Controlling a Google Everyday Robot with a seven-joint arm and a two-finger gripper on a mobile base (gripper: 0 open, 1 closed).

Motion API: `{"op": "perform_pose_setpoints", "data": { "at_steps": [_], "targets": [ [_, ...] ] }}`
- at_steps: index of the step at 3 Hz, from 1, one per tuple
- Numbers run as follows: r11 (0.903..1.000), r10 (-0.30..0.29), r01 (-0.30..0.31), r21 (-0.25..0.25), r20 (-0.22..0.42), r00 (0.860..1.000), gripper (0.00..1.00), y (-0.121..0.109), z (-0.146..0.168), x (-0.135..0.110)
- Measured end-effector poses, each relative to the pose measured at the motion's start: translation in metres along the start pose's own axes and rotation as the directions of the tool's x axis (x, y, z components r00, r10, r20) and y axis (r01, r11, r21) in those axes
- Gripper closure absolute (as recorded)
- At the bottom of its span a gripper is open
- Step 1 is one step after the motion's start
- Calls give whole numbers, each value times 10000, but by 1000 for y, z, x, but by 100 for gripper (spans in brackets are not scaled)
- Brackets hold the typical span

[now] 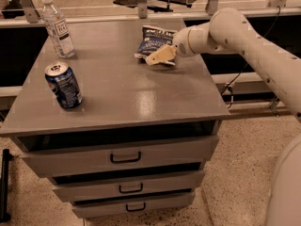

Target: Move blue chip bag near blue plastic bottle

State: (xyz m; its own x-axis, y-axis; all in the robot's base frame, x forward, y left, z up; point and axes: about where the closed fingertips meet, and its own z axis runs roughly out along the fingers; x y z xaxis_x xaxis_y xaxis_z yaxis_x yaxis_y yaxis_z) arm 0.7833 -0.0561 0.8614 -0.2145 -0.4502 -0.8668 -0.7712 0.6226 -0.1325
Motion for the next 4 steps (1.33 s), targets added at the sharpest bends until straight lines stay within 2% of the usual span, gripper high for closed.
{"op": "perform_pose_setpoints", "data": {
  "at_steps": [1,2,3,4],
  "targets": [
    [9976,607,-611,334,131,9981,37,-7,13,6],
    [9948,863,-875,519,246,9960,59,-10,17,9],
    [9951,795,-809,562,267,9965,83,-9,17,7],
    [9953,778,-792,563,268,9966,100,-10,15,2]
  ]
}}
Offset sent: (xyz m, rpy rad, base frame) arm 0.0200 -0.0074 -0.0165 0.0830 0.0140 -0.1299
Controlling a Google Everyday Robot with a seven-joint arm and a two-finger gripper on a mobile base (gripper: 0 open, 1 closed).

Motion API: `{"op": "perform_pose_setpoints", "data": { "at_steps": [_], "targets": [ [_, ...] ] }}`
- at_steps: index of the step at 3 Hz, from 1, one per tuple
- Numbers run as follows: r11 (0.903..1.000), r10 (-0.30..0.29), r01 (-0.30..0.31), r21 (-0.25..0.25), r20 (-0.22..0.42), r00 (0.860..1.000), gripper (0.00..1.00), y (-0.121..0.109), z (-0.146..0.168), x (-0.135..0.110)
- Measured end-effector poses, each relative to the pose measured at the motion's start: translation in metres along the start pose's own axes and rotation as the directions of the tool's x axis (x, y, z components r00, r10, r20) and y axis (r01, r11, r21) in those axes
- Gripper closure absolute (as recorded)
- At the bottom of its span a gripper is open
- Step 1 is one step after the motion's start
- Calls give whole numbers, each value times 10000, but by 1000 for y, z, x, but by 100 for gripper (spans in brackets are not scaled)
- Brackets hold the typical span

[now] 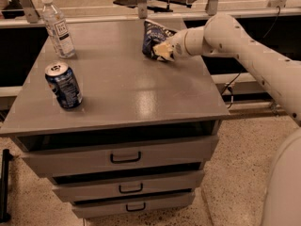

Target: Move blue chip bag near blue plastic bottle

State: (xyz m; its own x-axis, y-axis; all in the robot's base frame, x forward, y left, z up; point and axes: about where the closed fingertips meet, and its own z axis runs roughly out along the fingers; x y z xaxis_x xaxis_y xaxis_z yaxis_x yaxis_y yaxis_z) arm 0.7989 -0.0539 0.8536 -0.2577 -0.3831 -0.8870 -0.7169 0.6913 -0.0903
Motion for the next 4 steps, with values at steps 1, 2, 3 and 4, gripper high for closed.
{"op": "perform_pose_setpoints", "data": {
  "at_steps": [1,2,3,4],
  "targets": [
    [10000,0,0,0,0,10000,100,0,0,0],
    [10000,-5,5,0,1,10000,100,0,0,-1],
    [10000,-5,5,0,1,10000,100,0,0,-1],
    [10000,-7,7,0,1,10000,100,0,-1,-2]
  ]
}}
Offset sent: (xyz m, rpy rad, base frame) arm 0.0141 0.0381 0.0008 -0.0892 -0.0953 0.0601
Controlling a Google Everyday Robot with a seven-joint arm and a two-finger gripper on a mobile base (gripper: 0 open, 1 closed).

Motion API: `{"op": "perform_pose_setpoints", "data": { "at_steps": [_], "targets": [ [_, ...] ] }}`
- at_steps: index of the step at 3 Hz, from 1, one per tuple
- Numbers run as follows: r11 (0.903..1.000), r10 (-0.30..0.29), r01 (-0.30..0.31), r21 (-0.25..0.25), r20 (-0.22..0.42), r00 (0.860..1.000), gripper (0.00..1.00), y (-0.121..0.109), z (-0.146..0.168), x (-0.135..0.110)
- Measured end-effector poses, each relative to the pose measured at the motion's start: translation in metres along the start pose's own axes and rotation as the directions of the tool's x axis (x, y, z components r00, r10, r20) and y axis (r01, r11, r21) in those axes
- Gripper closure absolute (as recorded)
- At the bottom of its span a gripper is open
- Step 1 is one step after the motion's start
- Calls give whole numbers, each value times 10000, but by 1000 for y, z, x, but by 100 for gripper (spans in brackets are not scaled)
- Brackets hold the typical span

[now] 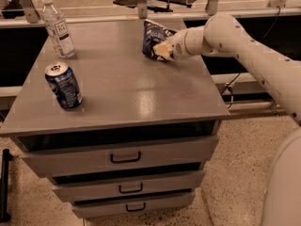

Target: Move blue chip bag near blue plastic bottle

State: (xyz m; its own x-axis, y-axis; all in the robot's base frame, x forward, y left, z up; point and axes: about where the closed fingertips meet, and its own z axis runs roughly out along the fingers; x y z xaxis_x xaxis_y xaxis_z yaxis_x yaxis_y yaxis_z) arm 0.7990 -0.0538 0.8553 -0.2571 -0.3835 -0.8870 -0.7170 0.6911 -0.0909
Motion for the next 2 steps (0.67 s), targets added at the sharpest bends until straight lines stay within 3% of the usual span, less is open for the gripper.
{"op": "perform_pose_setpoints", "data": {
  "at_steps": [1,2],
  "targets": [
    [10000,0,0,-2,0,10000,85,0,0,0],
    [10000,0,0,-3,-1,10000,61,0,0,0]
  ]
}}
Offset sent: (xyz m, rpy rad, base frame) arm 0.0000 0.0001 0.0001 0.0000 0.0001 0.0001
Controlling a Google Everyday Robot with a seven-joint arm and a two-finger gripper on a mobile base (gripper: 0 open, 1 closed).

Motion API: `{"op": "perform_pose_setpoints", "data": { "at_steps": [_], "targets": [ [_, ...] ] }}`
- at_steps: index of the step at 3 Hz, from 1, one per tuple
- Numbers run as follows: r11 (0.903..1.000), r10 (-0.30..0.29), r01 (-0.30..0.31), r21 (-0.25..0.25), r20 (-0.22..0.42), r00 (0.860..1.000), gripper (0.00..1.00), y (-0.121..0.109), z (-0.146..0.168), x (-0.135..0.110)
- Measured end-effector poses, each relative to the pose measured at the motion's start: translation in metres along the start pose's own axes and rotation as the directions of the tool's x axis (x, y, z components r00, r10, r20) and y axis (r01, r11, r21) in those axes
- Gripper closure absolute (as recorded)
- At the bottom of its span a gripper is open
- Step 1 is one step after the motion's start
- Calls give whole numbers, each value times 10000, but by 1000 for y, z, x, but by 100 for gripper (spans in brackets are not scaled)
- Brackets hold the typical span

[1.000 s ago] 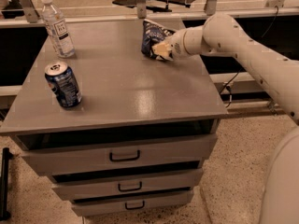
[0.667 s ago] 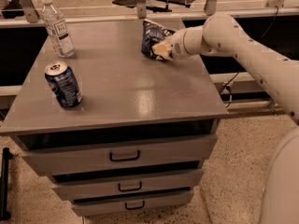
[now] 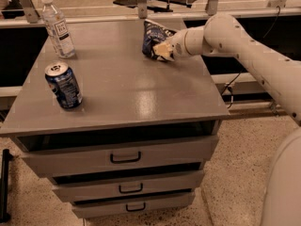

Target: Move blue chip bag near blue plastic bottle

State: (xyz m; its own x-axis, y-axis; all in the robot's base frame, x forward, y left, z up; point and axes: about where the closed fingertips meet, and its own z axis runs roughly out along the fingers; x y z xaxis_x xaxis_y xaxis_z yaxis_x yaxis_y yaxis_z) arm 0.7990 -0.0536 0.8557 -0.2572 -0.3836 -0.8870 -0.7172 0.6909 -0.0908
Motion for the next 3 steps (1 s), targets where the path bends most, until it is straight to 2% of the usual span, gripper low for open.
{"op": "perform_pose_setpoints", "data": {
  "at_steps": [1,2,3],
  "targets": [
    [10000,-1,1,0,0,10000,38,0,0,0],
    [9989,-453,454,-93,71,9989,15,-2,-3,-10],
    [9959,-894,896,-146,182,9958,0,-5,-7,-22]
  ]
}}
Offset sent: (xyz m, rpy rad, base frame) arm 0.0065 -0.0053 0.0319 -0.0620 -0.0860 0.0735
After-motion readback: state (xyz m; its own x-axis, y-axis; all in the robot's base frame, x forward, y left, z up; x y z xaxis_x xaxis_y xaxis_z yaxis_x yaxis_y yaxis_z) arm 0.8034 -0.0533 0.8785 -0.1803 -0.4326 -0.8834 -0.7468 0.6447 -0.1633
